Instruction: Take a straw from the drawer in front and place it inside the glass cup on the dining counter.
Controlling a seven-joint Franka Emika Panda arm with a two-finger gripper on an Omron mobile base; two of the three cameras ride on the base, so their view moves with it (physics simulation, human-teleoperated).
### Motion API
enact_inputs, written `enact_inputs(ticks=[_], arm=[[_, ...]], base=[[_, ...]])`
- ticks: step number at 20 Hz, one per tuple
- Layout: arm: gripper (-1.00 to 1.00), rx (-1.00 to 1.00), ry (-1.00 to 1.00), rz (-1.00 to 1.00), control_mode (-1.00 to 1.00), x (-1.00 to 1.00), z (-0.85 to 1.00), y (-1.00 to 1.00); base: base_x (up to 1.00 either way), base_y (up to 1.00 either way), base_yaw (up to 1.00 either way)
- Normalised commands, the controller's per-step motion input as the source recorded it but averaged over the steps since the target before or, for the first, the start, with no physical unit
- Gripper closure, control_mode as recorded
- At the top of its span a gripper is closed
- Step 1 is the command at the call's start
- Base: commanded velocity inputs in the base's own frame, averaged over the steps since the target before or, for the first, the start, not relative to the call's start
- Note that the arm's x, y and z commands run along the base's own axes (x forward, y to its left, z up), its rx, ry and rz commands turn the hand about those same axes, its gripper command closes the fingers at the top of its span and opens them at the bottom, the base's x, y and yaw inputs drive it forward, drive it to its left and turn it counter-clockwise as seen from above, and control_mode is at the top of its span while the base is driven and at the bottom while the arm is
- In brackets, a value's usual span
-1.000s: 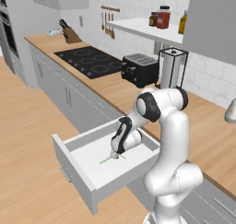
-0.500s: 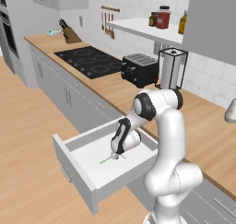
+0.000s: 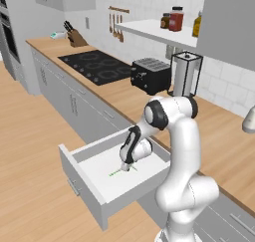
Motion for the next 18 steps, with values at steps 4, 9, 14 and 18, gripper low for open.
enact_inputs(ticks=[4, 9, 14, 18], arm=[[1.0, 0.0, 0.01, 0.04, -1.0, -0.11, -0.15, 0.03], [1.0, 0.0, 0.0, 0.04, -1.0, -0.32, -0.04, 0.11], [1.0, 0.0, 0.0, 0.02, -1.0, -0.28, 0.0, 0.07], [1.0, 0.04, -0.14, 0.0, -1.0, -0.55, 0.69, 0.01]], base=[[0.0, 0.0, 0.0], [0.0, 0.0, 0.0], [0.0, 0.0, 0.0], [0.0, 0.0, 0.0]])
